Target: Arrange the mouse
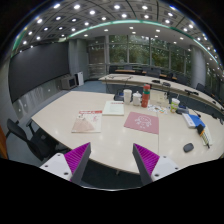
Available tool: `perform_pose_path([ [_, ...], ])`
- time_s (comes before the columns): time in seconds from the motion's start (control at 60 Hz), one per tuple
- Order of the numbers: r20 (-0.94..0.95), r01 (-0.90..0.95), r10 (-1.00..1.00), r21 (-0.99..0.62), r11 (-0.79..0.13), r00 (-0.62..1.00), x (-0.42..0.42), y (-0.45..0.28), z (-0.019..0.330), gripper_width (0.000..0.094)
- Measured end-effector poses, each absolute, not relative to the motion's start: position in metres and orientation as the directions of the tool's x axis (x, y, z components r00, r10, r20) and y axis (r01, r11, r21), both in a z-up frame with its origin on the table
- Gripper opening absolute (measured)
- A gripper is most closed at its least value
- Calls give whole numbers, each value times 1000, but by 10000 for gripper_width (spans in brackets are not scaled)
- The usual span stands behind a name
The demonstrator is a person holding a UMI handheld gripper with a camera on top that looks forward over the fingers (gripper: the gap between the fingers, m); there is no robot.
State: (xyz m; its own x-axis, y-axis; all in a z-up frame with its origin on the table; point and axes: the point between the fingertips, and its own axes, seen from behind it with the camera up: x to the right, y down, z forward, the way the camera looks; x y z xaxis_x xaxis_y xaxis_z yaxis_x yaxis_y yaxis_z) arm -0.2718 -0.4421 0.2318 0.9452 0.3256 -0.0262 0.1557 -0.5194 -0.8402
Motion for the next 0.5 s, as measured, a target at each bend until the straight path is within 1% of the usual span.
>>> perform_pose_path([
  [0.117, -29, 129, 265, -820, -558, 964, -228, -438, 207, 854],
  [0.233, -24, 101, 194, -788, -607, 981, -145, -429, 158, 853],
  [0.25, -18, 96, 177, -783, -615, 984, -150, -435, 154, 852],
  [0.333, 10, 80, 111, -752, -655, 994, -89, -432, 115, 852],
  [0.433, 42, 47, 24, -731, -680, 999, -16, -426, 77, 854],
  [0.5, 56, 24, -26, -735, -678, 998, 35, -409, 61, 853],
])
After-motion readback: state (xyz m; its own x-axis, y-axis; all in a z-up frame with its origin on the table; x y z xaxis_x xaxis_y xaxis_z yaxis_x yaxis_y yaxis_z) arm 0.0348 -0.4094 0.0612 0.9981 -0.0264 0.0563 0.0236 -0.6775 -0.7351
